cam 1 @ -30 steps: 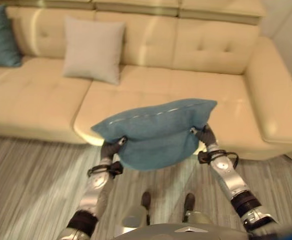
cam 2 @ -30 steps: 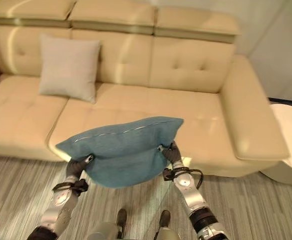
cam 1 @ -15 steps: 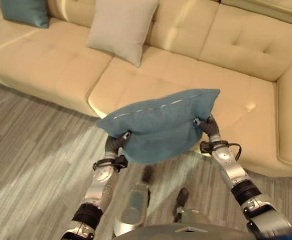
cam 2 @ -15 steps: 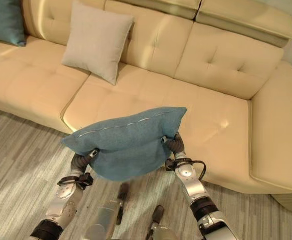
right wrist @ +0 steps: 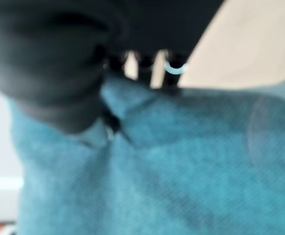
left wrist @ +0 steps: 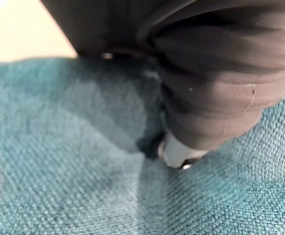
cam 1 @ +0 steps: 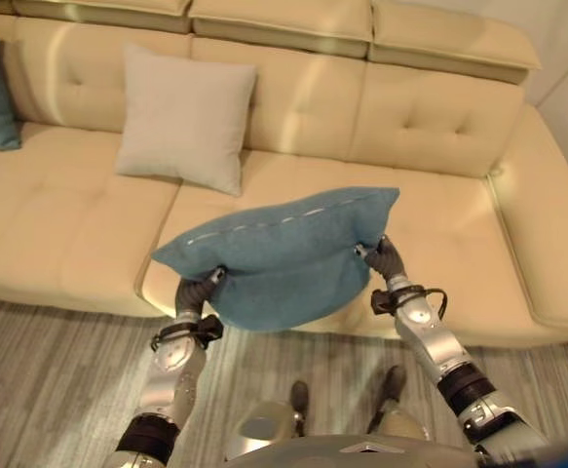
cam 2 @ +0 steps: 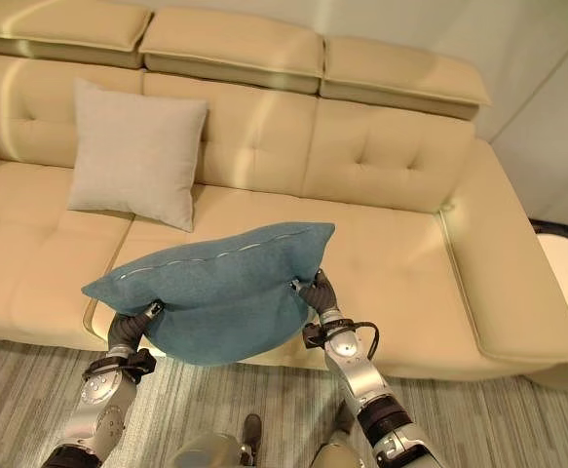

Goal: Pick up all the scattered cushions and arrange them neatly on the sofa.

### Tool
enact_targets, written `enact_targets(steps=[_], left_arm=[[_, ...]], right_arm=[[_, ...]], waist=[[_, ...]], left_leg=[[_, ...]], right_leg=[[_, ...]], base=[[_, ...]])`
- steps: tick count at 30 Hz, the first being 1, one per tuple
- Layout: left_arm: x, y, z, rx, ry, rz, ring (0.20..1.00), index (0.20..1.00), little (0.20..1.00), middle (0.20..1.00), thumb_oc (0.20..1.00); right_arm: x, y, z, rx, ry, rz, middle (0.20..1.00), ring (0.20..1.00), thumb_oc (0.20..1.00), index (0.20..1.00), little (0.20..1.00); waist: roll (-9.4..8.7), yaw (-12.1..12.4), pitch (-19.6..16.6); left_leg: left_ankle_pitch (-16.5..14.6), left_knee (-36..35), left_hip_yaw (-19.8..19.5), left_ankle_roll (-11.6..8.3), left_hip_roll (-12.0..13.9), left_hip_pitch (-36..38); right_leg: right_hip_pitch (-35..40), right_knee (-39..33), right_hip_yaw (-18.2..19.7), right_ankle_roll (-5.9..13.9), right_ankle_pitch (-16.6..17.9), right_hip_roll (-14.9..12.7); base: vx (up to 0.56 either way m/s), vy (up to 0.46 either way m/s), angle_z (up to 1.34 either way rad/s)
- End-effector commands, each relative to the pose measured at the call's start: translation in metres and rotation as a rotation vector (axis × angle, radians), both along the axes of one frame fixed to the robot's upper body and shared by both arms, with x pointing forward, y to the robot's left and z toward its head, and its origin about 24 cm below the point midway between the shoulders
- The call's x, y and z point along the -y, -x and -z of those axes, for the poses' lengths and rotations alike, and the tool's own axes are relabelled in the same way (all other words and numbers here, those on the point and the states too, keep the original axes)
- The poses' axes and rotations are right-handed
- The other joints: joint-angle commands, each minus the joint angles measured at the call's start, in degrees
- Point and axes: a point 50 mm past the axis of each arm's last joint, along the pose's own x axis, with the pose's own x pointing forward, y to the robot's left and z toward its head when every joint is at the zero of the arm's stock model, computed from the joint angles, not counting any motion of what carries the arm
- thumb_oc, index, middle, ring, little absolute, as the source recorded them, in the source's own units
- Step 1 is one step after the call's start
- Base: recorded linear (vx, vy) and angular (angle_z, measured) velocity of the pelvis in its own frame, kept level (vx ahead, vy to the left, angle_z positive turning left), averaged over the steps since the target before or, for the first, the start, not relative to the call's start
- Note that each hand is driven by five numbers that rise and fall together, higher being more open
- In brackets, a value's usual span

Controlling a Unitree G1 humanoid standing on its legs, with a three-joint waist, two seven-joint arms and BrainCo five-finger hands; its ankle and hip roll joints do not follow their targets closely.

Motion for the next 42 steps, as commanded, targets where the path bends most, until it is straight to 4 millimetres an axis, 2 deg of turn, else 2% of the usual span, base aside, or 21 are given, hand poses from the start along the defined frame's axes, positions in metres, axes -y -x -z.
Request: enact_targets(steps=[1,3,6,7,8,9,10,13,16,18,20,21,23,25,27,30,36,40,42], left_arm=[[0.033,-0.036,-0.055,0.291,-0.015,0.206,0.200,0.200,0.200,0.200,0.200],[0.035,-0.041,-0.061,0.314,-0.017,0.214,0.200,0.200,0.200,0.200,0.200],[0.038,-0.044,-0.066,0.336,-0.012,0.221,0.200,0.200,0.200,0.200,0.200],[0.038,-0.045,-0.067,0.338,-0.010,0.223,0.200,0.200,0.200,0.200,0.200],[0.038,-0.044,-0.066,0.331,-0.016,0.224,0.200,0.200,0.200,0.200,0.200],[0.041,-0.044,-0.062,0.314,-0.017,0.232,0.200,0.200,0.200,0.200,0.200],[0.041,-0.044,-0.062,0.314,-0.017,0.232,0.200,0.200,0.200,0.200,0.200],[0.042,-0.046,-0.061,0.306,-0.022,0.238,0.200,0.200,0.200,0.200,0.200],[0.039,-0.041,-0.058,0.298,-0.016,0.232,0.200,0.200,0.200,0.200,0.200],[0.032,-0.031,-0.050,0.262,-0.017,0.215,0.200,0.200,0.200,0.200,0.200],[0.028,-0.027,-0.048,0.252,-0.017,0.206,0.200,0.200,0.200,0.200,0.200],[0.023,-0.025,-0.048,0.247,-0.042,0.202,0.200,0.200,0.200,0.200,0.200],[0.021,-0.025,-0.048,0.249,-0.049,0.198,0.200,0.200,0.200,0.200,0.200],[0.023,-0.028,-0.052,0.268,-0.039,0.194,0.200,0.200,0.200,0.200,0.200],[0.023,-0.028,-0.054,0.278,-0.045,0.196,0.200,0.200,0.200,0.200,0.200],[0.026,-0.029,-0.055,0.289,-0.029,0.192,0.200,0.200,0.200,0.200,0.200],[0.041,-0.040,-0.064,0.333,-0.004,0.207,0.200,0.200,0.200,0.200,0.200],[0.046,-0.051,-0.081,0.400,-0.011,0.199,0.200,0.200,0.200,0.200,0.200],[0.048,-0.062,-0.100,0.476,-0.025,0.181,0.200,0.200,0.200,0.200,0.200]], right_arm=[[-0.018,-0.021,-0.050,0.223,-0.134,-0.052,0.200,0.200,0.200,0.200,0.200],[-0.016,-0.022,-0.052,0.237,-0.135,-0.035,0.200,0.200,0.200,0.200,0.200],[-0.014,-0.025,-0.055,0.250,-0.136,-0.018,0.200,0.200,0.200,0.200,0.200],[-0.011,-0.025,-0.055,0.246,-0.134,-0.012,0.200,0.200,0.200,0.200,0.200],[-0.010,-0.025,-0.055,0.245,-0.134,-0.007,0.200,0.200,0.200,0.200,0.200],[-0.006,-0.024,-0.053,0.242,-0.131,0.001,0.200,0.200,0.200,0.200,0.200],[-0.006,-0.024,-0.053,0.242,-0.131,0.001,0.200,0.200,0.200,0.200,0.200],[0.000,-0.021,-0.049,0.233,-0.127,0.024,0.200,0.200,0.200,0.200,0.200],[-0.002,-0.018,-0.044,0.213,-0.121,0.019,0.200,0.200,0.200,0.200,0.200],[-0.005,-0.014,-0.037,0.188,-0.115,0.003,0.200,0.200,0.200,0.200,0.200],[-0.007,-0.012,-0.036,0.184,-0.114,-0.012,0.200,0.200,0.200,0.200,0.200],[-0.010,-0.011,-0.036,0.185,-0.121,-0.023,0.200,0.200,0.200,0.200,0.200],[-0.010,-0.011,-0.036,0.184,-0.123,-0.023,0.200,0.200,0.200,0.200,0.200],[-0.010,-0.015,-0.042,0.204,-0.127,-0.034,0.200,0.200,0.200,0.200,0.200],[-0.011,-0.016,-0.045,0.211,-0.122,-0.045,0.200,0.200,0.200,0.200,0.200],[-0.013,-0.018,-0.052,0.240,-0.112,-0.058,0.200,0.200,0.200,0.200,0.200],[-0.011,-0.022,-0.071,0.328,-0.071,-0.053,0.200,0.200,0.200,0.200,0.200],[-0.011,-0.027,-0.086,0.390,-0.068,-0.025,0.200,0.200,0.200,0.200,0.200],[-0.015,-0.034,-0.107,0.466,-0.084,0.003,0.200,0.200,0.200,0.200,0.200]], waist=[[-1.00,0.6,-2.2],[-1.67,0.6,-1.1],[-2.14,1.1,0.0],[-2.31,1.4,0.6],[-2.43,1.3,0.6],[-2.14,0.9,0.1],[-2.17,0.9,0.1],[-1.48,1.8,-0.1],[-0.81,2.4,0.0],[-0.20,2.8,-0.3],[0.04,2.5,-0.6],[0.71,2.2,-0.5],[0.99,2.1,-0.6],[2.25,1.8,-0.7],[1.61,1.7,-0.9],[2.05,1.0,-1.4],[2.66,-1.0,-0.7],[2.81,-2.1,-0.2],[2.93,-2.8,0.7]], left_leg=[[4.0,-1.7,-12.6,2.11,12.0,0.1],[5.4,2.1,-13.2,0.73,13.7,-3.4],[7.6,7.5,-12.3,0.83,16.2,-7.0],[7.1,8.4,-11.1,1.39,16.6,-8.6],[6.7,6.9,-10.2,1.64,16.0,-8.8],[8.1,3.3,-8.0,1.61,14.8,-9.6],[8.2,3.2,-8.0,1.62,14.8,-9.6],[10.4,0.6,-5.3,1.92,11.2,-12.1],[9.7,0.2,-9.8,1.95,7.9,-10.5],[7.9,0.4,-11.0,2.85,6.5,-7.4],[7.8,0.5,-11.1,3.26,6.0,-6.3],[7.2,0.3,-11.1,4.00,6.2,-4.7],[6.8,0.2,-10.8,4.38,6.4,-4.2],[6.2,0.0,-10.0,4.38,7.5,-3.7],[5.8,0.7,-9.5,4.34,7.3,-4.3],[6.9,-2.1,-9.5,3.37,9.3,-3.5],[10.9,-7.8,-9.9,-0.17,12.9,-4.1],[12.2,-10.2,-8.8,-0.82,14.0,-4.1],[12.7,-10.7,-8.5,-0.80,14.0,-5.2]], right_leg=[[3.6,-2.4,-2.5,3.69,-2.1,0.1],[4.4,-2.2,-4.3,3.04,-3.3,1.0],[6.2,-2.7,-5.6,1.88,-5.1,2.6],[7.4,-3.2,-5.6,1.47,-5.8,3.2],[7.7,-3.5,-5.5,1.44,-6.1,3.3],[7.8,-3.6,-5.5,1.34,-6.6,3.5],[7.8,-3.6,-5.5,1.35,-6.6,3.5],[7.9,-3.6,-4.7,1.01,-7.3,4.0],[7.9,-0.9,-3.7,1.02,-7.7,3.7],[7.9,3.6,-3.7,1.54,-8.2,2.3],[7.6,5.3,-4.0,1.95,-8.2,1.5],[6.6,9.2,-3.2,2.76,-8.4,0.6],[6.0,9.8,-2.4,2.99,-8.5,0.0],[4.7,5.9,-1.8,2.71,-6.5,-2.7],[5.1,2.7,-1.2,2.83,-5.1,-2.8],[5.1,1.1,-2.2,2.97,-5.0,-1.6],[5.1,-1.8,-6.3,2.79,-5.7,0.8],[4.5,-2.8,-6.6,2.82,-6.0,1.8],[2.9,-3.0,-6.0,2.80,-5.8,1.9]], base=[[0.24,-0.164,0.67],[0.21,-0.179,0.54],[0.14,-0.085,0.40],[0.19,-0.009,0.01],[0.21,0.105,-0.13],[0.13,0.114,-0.17],[0.09,0.153,-0.14],[0.05,0.151,-0.11],[0.06,0.203,-0.13],[0.11,0.279,-0.19],[0.09,0.184,-0.53],[0.02,0.085,-0.73],[0.08,0.061,-0.33],[0.14,-0.009,-0.11],[0.17,-0.027,-0.03],[0.20,-0.075,0.12],[0.11,-0.092,0.18],[0.06,-0.028,0.05],[-0.01,0.039,-0.15]])
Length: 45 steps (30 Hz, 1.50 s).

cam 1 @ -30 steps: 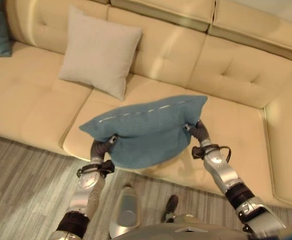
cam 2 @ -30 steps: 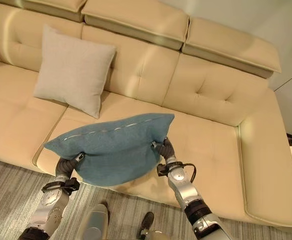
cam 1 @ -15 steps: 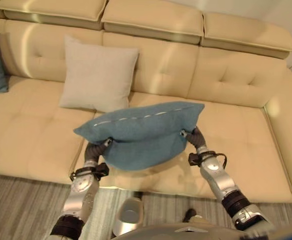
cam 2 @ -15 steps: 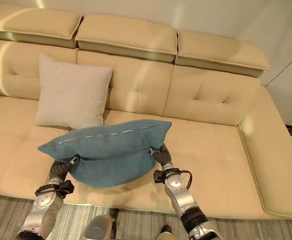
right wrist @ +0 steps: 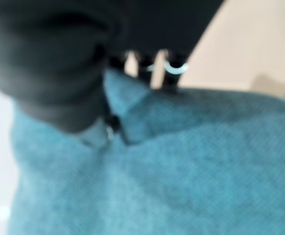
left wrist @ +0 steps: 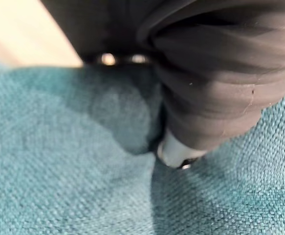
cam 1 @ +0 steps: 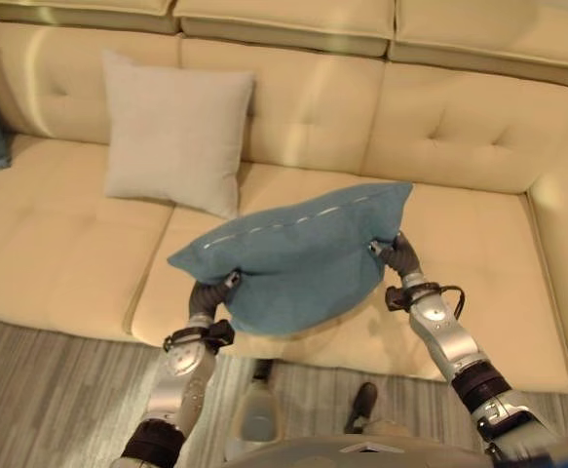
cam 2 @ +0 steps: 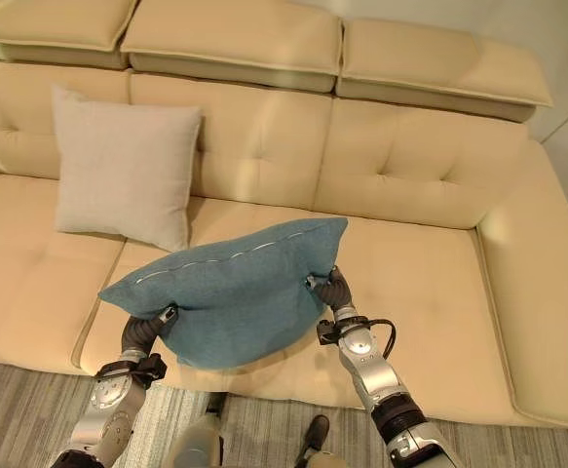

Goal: Pick up all the scattered cushions and arrange them neatly on the sofa.

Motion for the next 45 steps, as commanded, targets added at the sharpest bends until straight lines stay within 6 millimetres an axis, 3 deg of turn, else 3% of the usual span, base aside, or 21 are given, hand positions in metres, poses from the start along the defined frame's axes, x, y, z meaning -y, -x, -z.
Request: enact_targets(steps=[1,3,6,7,8,10,11,12,14,15,18,19,20,21,29,37,40,45], left_arm=[[0.024,-0.048,-0.093,0.443,-0.035,0.080,0.200,0.200,0.200,0.200,0.200],[0.024,-0.051,-0.100,0.467,-0.037,0.070,0.200,0.200,0.200,0.200,0.200],[0.015,-0.078,-0.157,0.647,-0.121,0.013,0.200,0.200,0.200,0.200,0.200],[0.015,-0.079,-0.158,0.649,-0.122,0.014,0.200,0.200,0.200,0.200,0.200],[0.005,-0.093,-0.203,0.772,-0.192,-0.028,0.200,0.200,0.200,0.200,0.200],[0.003,-0.096,-0.214,0.800,-0.205,-0.038,0.200,0.200,0.200,0.200,0.200],[-0.002,-0.104,-0.250,0.878,-0.243,-0.067,0.200,0.200,0.200,0.200,0.200],[-0.002,-0.104,-0.250,0.880,-0.244,-0.066,0.200,0.200,0.200,0.200,0.200],[-0.005,-0.111,-0.271,0.907,-0.290,-0.078,0.200,0.200,0.200,0.200,0.200],[-0.008,-0.116,-0.299,0.947,-0.349,-0.088,0.200,0.200,0.200,0.200,0.200],[-0.009,-0.118,-0.326,0.990,-0.383,-0.104,0.200,0.200,0.200,0.200,0.200],[-0.012,-0.119,-0.348,1.019,-0.396,-0.123,0.200,0.200,0.200,0.200,0.200],[-0.012,-0.119,-0.349,1.021,-0.396,-0.122,0.200,0.200,0.200,0.200,0.200],[-0.017,-0.118,-0.366,1.038,-0.405,-0.148,0.200,0.200,0.200,0.200,0.200],[-0.031,-0.115,-0.379,1.052,-0.350,-0.192,0.200,0.200,0.200,0.200,0.200],[-0.024,-0.115,-0.356,1.046,-0.216,-0.169,0.200,0.200,0.200,0.200,0.200],[-0.015,-0.113,-0.343,1.051,-0.141,-0.150,0.200,0.200,0.200,0.200,0.200],[-0.017,-0.130,-0.327,0.938,-0.136,-0.193,0.200,0.200,0.200,0.200,0.200]], right_arm=[[-0.045,-0.022,-0.096,0.417,-0.111,-0.099,0.200,0.200,0.200,0.200,0.200],[-0.046,-0.024,-0.103,0.438,-0.117,-0.096,0.200,0.200,0.200,0.200,0.200],[-0.060,-0.041,-0.155,0.601,-0.096,-0.091,0.200,0.200,0.200,0.200,0.200],[-0.060,-0.041,-0.156,0.602,-0.097,-0.090,0.200,0.200,0.200,0.200,0.200],[-0.065,-0.050,-0.193,0.707,-0.068,-0.080,0.200,0.200,0.200,0.200,0.200],[-0.066,-0.052,-0.200,0.723,-0.068,-0.075,0.200,0.200,0.200,0.200,0.200],[-0.067,-0.058,-0.223,0.779,-0.049,-0.043,0.200,0.200,0.200,0.200,0.200],[-0.067,-0.058,-0.224,0.781,-0.050,-0.042,0.200,0.200,0.200,0.200,0.200],[-0.067,-0.061,-0.239,0.821,-0.020,-0.017,0.200,0.200,0.200,0.200,0.200],[-0.066,-0.063,-0.259,0.874,0.010,0.024,0.200,0.200,0.200,0.200,0.200],[-0.061,-0.064,-0.278,0.931,0.032,0.075,0.200,0.200,0.200,0.200,0.200],[-0.058,-0.065,-0.295,0.978,0.062,0.115,0.200,0.200,0.200,0.200,0.200],[-0.058,-0.065,-0.296,0.980,0.061,0.116,0.200,0.200,0.200,0.200,0.200],[-0.054,-0.066,-0.307,1.006,0.086,0.143,0.200,0.200,0.200,0.200,0.200],[-0.038,-0.065,-0.328,1.060,0.118,0.229,0.200,0.200,0.200,0.200,0.200],[-0.022,-0.066,-0.321,1.043,0.190,0.277,0.200,0.200,0.200,0.200,0.200],[-0.019,-0.068,-0.317,1.025,0.211,0.279,0.200,0.200,0.200,0.200,0.200],[-0.011,-0.084,-0.321,0.935,0.288,0.312,0.200,0.200,0.200,0.200,0.200]], waist=[[-0.78,0.0,0.0],[-0.77,-0.2,-0.1],[-0.67,-1.2,0.8],[-0.77,-1.3,0.8],[-0.79,-1.7,1.7],[-0.91,-1.8,1.8],[-0.94,-2.1,2.3],[-1.05,-2.1,2.2],[-0.92,-2.5,2.4],[-0.61,-3.0,2.6],[-0.38,-3.4,2.6],[-0.10,-3.7,2.7],[-0.14,-3.7,2.7],[0.00,-3.9,2.7],[-0.03,-4.6,2.3],[-0.75,-5.4,2.2],[-1.27,-4.8,2.3],[-1.64,-2.1,4.3]], left_leg=[[-5.2,0.9,-1.7,-3.93,1.0,0.8],[-4.9,0.7,-1.6,-3.83,0.8,0.3],[-4.5,0.6,-1.1,-3.79,0.6,-2.7],[-4.3,0.5,-1.1,-3.72,0.4,-2.9],[-3.9,0.8,-1.1,-3.77,0.2,-5.2],[-3.5,0.8,-1.0,-3.70,-0.1,-6.1],[-3.1,0.8,-0.9,-3.85,-0.3,-7.9],[-2.8,0.7,-0.9,-3.78,-0.5,-8.2],[-2.4,0.6,-0.7,-3.91,-0.6,-9.4],[-2.0,0.3,-0.4,-4.16,-0.7,-10.6],[-1.6,0.2,-0.6,-4.29,-0.9,-12.5],[-1.2,0.2,-0.7,-4.59,-1.0,-14.2],[-1.2,0.2,-0.7,-4.59,-1.0,-14.3],[-0.8,0.2,-0.8,-4.78,-1.1,-15.8],[0.3,0.2,-0.6,-5.47,-0.7,-19.7],[0.6,0.2,-0.6,-5.70,-0.1,-20.6],[0.5,0.2,-0.6,-5.86,0.0,-20.2],[1.9,0.2,-2.4,-6.46,-0.5,-23.9]], right_leg=[[-3.0,1.0,-1.1,4.11,0.6,-2.1],[-3.7,0.9,-0.9,4.18,0.8,-2.3],[-7.2,1.0,0.7,4.34,1.8,-2.1],[-7.4,1.0,0.7,4.35,1.9,-2.3],[-9.8,0.9,1.7,4.49,2.7,-2.1],[-10.7,0.8,1.9,4.50,3.0,-2.2],[-12.7,0.8,2.4,4.69,3.6,-2.0],[-12.9,0.8,2.3,4.69,3.8,-2.1],[-14.2,0.7,2.7,4.84,4.1,-2.2],[-15.5,0.6,3.5,5.09,4.3,-2.0],[-17.3,0.6,3.8,5.35,4.8,-1.8],[-18.9,0.7,3.8,5.68,5.1,-1.8],[-18.9,0.7,3.8,5.67,5.1,-1.8],[-20.5,0.7,3.7,5.96,5.5,-1.7],[-24.1,0.6,3.7,6.38,6.2,-1.3],[-25.1,0.5,3.6,6.19,5.8,-0.4],[-24.5,0.4,3.2,6.07,5.5,-0.3],[-27.0,0.8,1.6,5.79,5.7,-0.8]], base=[[-0.03,0.037,-0.02],[-0.03,0.054,-0.12],[-0.05,0.074,-0.13],[-0.10,0.086,-0.23],[-0.08,0.054,-0.19],[-0.07,0.050,-0.08],[-0.05,0.038,-0.06],[-0.04,0.035,-0.04],[0.02,0.023,-0.06],[0.04,0.017,-0.01],[0.02,-0.004,-0.01],[0.03,-0.017,-0.05],[0.04,-0.009,-0.05],[0.02,0.005,-0.05],[0.03,0.010,-0.07],[0.02,-0.001,-0.09],[-0.01,-0.011,0.09],[-0.04,-0.046,0.12]])
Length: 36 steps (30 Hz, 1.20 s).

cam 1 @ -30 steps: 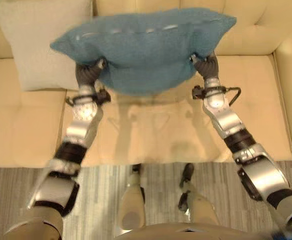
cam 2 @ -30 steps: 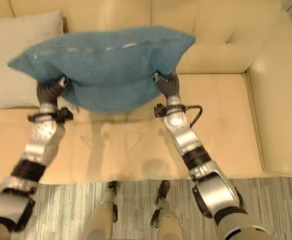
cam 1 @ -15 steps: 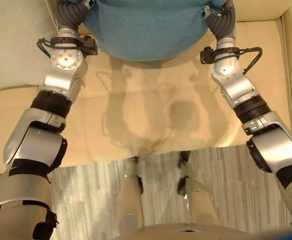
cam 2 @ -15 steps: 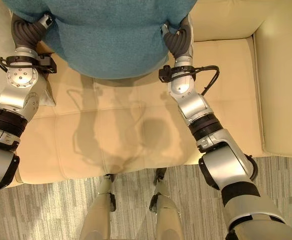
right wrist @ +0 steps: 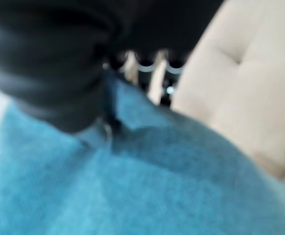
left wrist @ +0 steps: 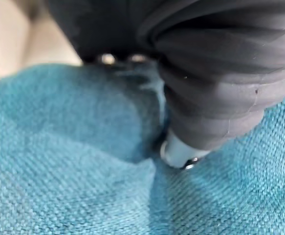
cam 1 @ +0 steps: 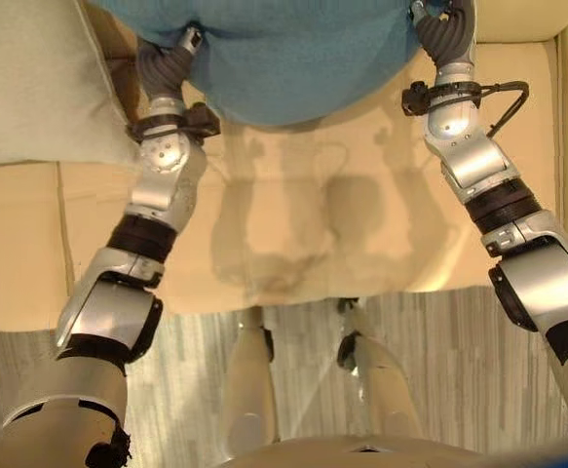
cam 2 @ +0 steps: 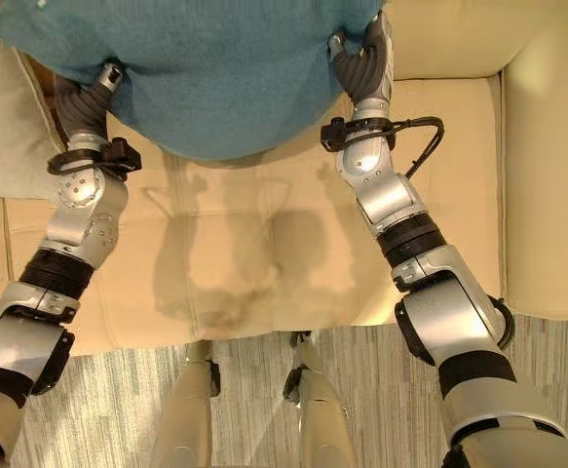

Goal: Pick up all the scattered cushions and arrange them neatly on the sofa.

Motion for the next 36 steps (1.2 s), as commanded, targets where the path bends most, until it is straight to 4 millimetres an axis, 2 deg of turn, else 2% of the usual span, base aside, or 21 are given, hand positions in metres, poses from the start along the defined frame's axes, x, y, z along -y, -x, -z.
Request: enact_targets(steps=[1,5,6,9,11,18,22,25,31,34,36], left_arm=[[-0.022,0.008,-0.062,0.189,-0.005,-0.077,0.200,0.200,0.200,0.200,0.200],[-0.015,0.015,-0.069,0.237,-0.030,-0.045,0.200,0.200,0.200,0.200,0.200],[-0.008,0.025,-0.072,0.290,-0.055,-0.016,0.200,0.200,0.200,0.200,0.200],[-0.005,0.029,-0.070,0.303,-0.060,-0.004,0.200,0.200,0.200,0.200,0.200],[0.004,0.044,-0.072,0.370,-0.082,0.045,0.200,0.200,0.200,0.200,0.200],[0.009,0.058,-0.066,0.399,-0.114,0.099,0.200,0.200,0.200,0.200,0.200],[0.006,0.059,-0.056,0.383,-0.076,0.092,0.200,0.200,0.200,0.200,0.200],[0.003,0.061,-0.043,0.359,-0.029,0.083,0.200,0.200,0.200,0.200,0.200],[0.002,0.058,-0.035,0.327,-0.023,0.071,0.200,0.200,0.200,0.200,0.200],[-0.003,0.048,-0.032,0.282,-0.041,0.034,0.200,0.200,0.200,0.200,0.200],[-0.012,0.033,-0.043,0.237,-0.103,-0.036,0.200,0.200,0.200,0.200,0.200]], right_arm=[[-0.010,0.014,-0.055,0.170,0.061,-0.037,0.200,0.200,0.200,0.200,0.200],[-0.013,0.025,-0.064,0.238,0.055,-0.062,0.200,0.200,0.200,0.200,0.200],[-0.014,0.032,-0.061,0.267,0.037,-0.088,0.200,0.200,0.200,0.200,0.200],[-0.014,0.033,-0.057,0.267,0.032,-0.097,0.200,0.200,0.200,0.200,0.200],[-0.011,0.040,-0.052,0.287,0.033,-0.117,0.200,0.200,0.200,0.200,0.200],[-0.009,0.049,-0.041,0.287,0.039,-0.164,0.200,0.200,0.200,0.200,0.200],[-0.011,0.055,-0.034,0.296,0.052,-0.167,0.200,0.200,0.200,0.200,0.200],[-0.004,0.062,-0.030,0.322,0.029,-0.152,0.200,0.200,0.200,0.200,0.200],[-0.003,0.058,-0.027,0.298,0.026,-0.145,0.200,0.200,0.200,0.200,0.200],[-0.005,0.052,-0.029,0.277,0.037,-0.133,0.200,0.200,0.200,0.200,0.200],[-0.015,0.042,-0.035,0.251,0.056,-0.125,0.200,0.200,0.200,0.200,0.200]], waist=[[-0.93,2.2,-2.0],[-0.70,2.7,-1.9],[-0.75,2.5,-2.6],[-0.75,2.5,-2.7],[-0.55,2.5,-3.2],[0.37,2.1,-3.0],[0.77,0.8,-3.0],[0.28,-0.7,-2.8],[0.09,-0.6,-2.2],[-0.09,-0.3,-1.6],[-0.29,0.3,-1.5]], left_leg=[[-5.7,-1.9,-2.1,-7.20,-1.1,2.6],[-5.3,-1.9,-2.8,-7.53,-1.4,1.9],[-5.8,-1.9,-2.5,-7.43,-1.4,2.9],[-6.0,-1.9,-2.4,-7.39,-1.5,3.5],[-6.6,-1.9,-2.1,-7.26,-1.5,5.1],[-7.0,-1.9,-1.2,-6.71,-1.4,7.2],[-7.2,-1.9,-0.2,-6.24,-1.2,7.6],[-7.0,-1.9,0.7,-5.85,-0.9,7.5],[-7.2,-1.9,0.7,-5.91,-0.5,7.0],[-6.9,-1.9,0.3,-6.01,-0.3,5.6],[-6.5,-1.9,-0.3,-6.22,-0.3,4.0]], right_leg=[[0.3,1.1,-1.6,6.07,-2.5,-2.6],[0.5,1.0,-2.4,6.25,-2.7,-2.4],[1.5,0.8,-2.5,6.27,-2.8,-2.3],[2.0,0.7,-2.5,6.26,-2.9,-2.3],[3.5,0.6,-2.5,6.20,-3.3,-2.6],[5.0,0.7,-2.1,5.98,-3.3,-3.3],[4.7,0.7,-1.3,5.69,-3.2,-3.5],[3.9,0.6,-0.8,5.41,-2.8,-3.4],[3.2,0.8,-1.0,5.39,-3.1,-3.3],[2.2,0.8,-1.3,5.38,-3.1,-3.3],[1.2,0.9,-1.4,5.52,-2.9,-3.2]], base=[[-0.04,-0.050,0.08],[-0.01,-0.016,0.08],[0.01,0.001,0.04],[0.00,0.008,0.04],[0.00,0.022,0.11],[-0.02,0.025,0.07],[-0.01,0.041,-0.12],[0.01,0.044,-0.24],[0.01,0.011,-0.06],[0.00,0.000,0.00],[0.00,0.000,0.00]])
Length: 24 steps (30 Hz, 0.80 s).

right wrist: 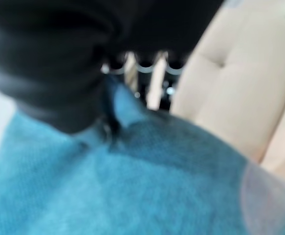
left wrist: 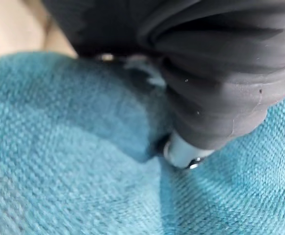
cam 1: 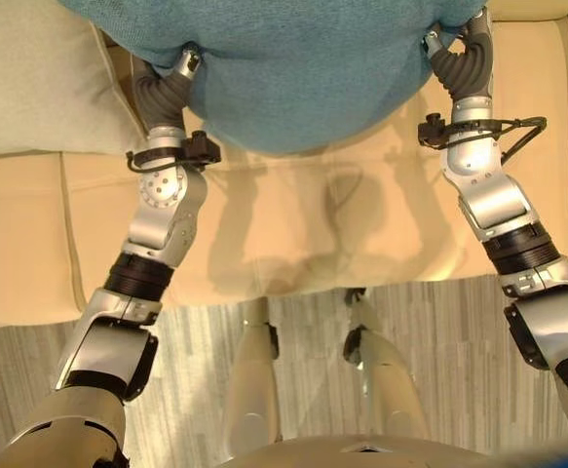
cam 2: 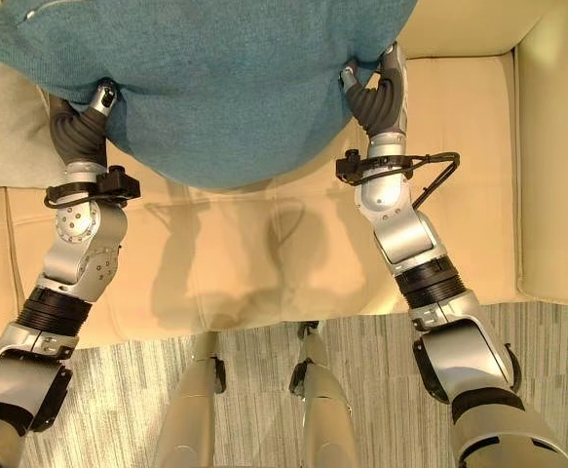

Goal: Pick up all the scattered cushions and arrange them neatly on the sofa.

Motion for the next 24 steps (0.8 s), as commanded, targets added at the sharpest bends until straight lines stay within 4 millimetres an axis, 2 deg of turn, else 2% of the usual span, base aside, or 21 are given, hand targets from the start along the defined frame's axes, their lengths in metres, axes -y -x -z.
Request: enact_targets(steps=[1,2,3,4,10,15,18,19,20,22,23,24], left_arm=[[-0.010,0.002,-0.063,0.191,-0.112,-0.065,0.200,0.200,0.200,0.200,0.200],[-0.013,-0.001,-0.066,0.180,-0.123,-0.082,0.432,0.432,0.432,0.432,0.432],[-0.017,-0.005,-0.072,0.165,-0.140,-0.095,1.000,1.000,1.000,1.000,1.000],[-0.020,-0.007,-0.076,0.156,-0.152,-0.111,1.000,1.000,1.000,1.000,1.000],[-0.040,-0.012,-0.084,0.118,-0.180,-0.194,1.000,1.000,1.000,1.000,1.000],[-0.059,-0.012,-0.080,0.077,-0.197,-0.272,1.000,1.000,1.000,1.000,1.000],[-0.082,-0.008,-0.071,0.031,-0.207,-0.336,1.000,1.000,1.000,1.000,1.000],[-0.082,-0.008,-0.071,0.030,-0.206,-0.336,1.000,1.000,1.000,1.000,1.000],[-0.094,-0.004,-0.066,0.009,-0.207,-0.367,1.000,1.000,1.000,1.000,1.000],[-0.104,0.000,-0.059,-0.010,-0.205,-0.388,1.000,1.000,1.000,1.000,1.000],[-0.119,0.009,-0.047,-0.029,-0.185,-0.410,1.000,1.000,1.000,1.000,1.000],[-0.124,0.017,-0.037,-0.032,-0.184,-0.407,1.000,1.000,1.000,1.000,1.000]], right_arm=[[-0.024,0.011,-0.056,0.212,0.040,-0.049,0.200,0.200,0.200,0.200,0.200],[-0.025,0.009,-0.059,0.207,0.051,-0.042,0.228,0.228,0.228,0.228,0.228],[-0.031,0.005,-0.063,0.197,0.072,-0.038,0.551,0.551,0.551,0.551,0.551],[-0.033,0.003,-0.066,0.196,0.084,-0.025,1.000,1.000,1.000,1.000,1.000],[-0.038,-0.002,-0.079,0.209,0.103,0.040,1.000,1.000,1.000,1.000,1.000],[-0.029,-0.005,-0.089,0.239,0.140,0.164,1.000,1.000,1.000,1.000,1.000],[-0.005,-0.008,-0.096,0.244,0.175,0.297,1.000,1.000,1.000,1.000,1.000],[-0.005,-0.008,-0.096,0.244,0.176,0.296,1.000,1.000,1.000,1.000,1.000],[0.009,-0.008,-0.097,0.234,0.176,0.342,1.000,1.000,1.000,1.000,1.000],[0.021,-0.009,-0.097,0.218,0.167,0.365,1.000,1.000,1.000,1.000,1.000],[0.042,-0.008,-0.091,0.188,0.175,0.407,1.000,1.000,1.000,1.000,1.000],[0.055,-0.007,-0.085,0.169,0.165,0.426,1.000,1.000,1.000,1.000,1.000]], waist=[[-1.62,1.0,-2.0],[-1.64,1.2,-1.9],[-1.59,1.6,-1.8],[-1.55,1.8,-1.7],[-1.62,3.0,-2.3],[-1.42,3.9,-3.2],[-1.25,4.4,-4.1],[-1.21,4.4,-4.1],[-1.24,4.7,-4.5],[-1.12,4.8,-4.7],[-1.06,5.2,-5.1],[-0.94,5.4,-5.1]], left_leg=[[-3.9,0.2,-0.7,-4.82,0.5,2.6],[-3.8,0.2,-0.8,-4.88,0.5,2.2],[-3.5,0.2,-1.1,-4.99,0.5,1.7],[-3.3,0.2,-1.1,-5.08,0.5,1.3],[-2.8,0.2,-1.6,-5.41,0.3,-0.2],[-2.7,0.2,-1.8,-5.55,0.0,-0.2],[-2.8,0.2,-2.0,-5.68,-0.3,0.5],[-2.8,0.2,-2.0,-5.68,-0.3,0.5],[-2.9,0.2,-1.9,-5.73,-0.4,0.8],[-3.0,0.2,-1.9,-5.74,-0.5,1.3],[-3.0,0.2,-1.7,-5.78,-0.6,2.0],[-3.2,0.2,-1.6,-5.74,-0.7,2.8]], right_leg=[[1.2,0.9,-2.8,6.20,-0.9,-2.2],[0.9,0.9,-2.8,6.25,-0.8,-2.2],[0.4,1.0,-3.0,6.42,-0.6,-2.1],[0.2,0.9,-3.1,6.49,-0.5,-2.0],[-1.0,0.8,-3.4,6.82,-0.4,-1.7],[-0.8,0.8,-3.7,6.94,-0.7,-1.7],[-0.2,0.8,-4.0,7.10,-0.8,-1.8],[-0.2,0.8,-4.0,7.10,-0.8,-1.8],[0.2,0.8,-4.3,7.22,-0.8,-2.0],[0.6,0.8,-4.5,7.29,-0.9,-2.1],[1.4,0.8,-4.7,7.37,-0.9,-2.2],[2.3,0.8,-4.7,7.38,-0.9,-2.2]], base=[[0.00,0.000,0.00],[0.00,0.000,0.00],[0.01,0.002,0.04],[0.01,-0.002,0.05],[0.01,0.004,0.06],[0.00,0.004,0.02],[0.00,0.009,0.02],[0.00,0.008,0.07],[-0.01,0.004,0.08],[-0.01,-0.002,0.07],[-0.03,0.001,0.09],[-0.03,0.005,0.13]])
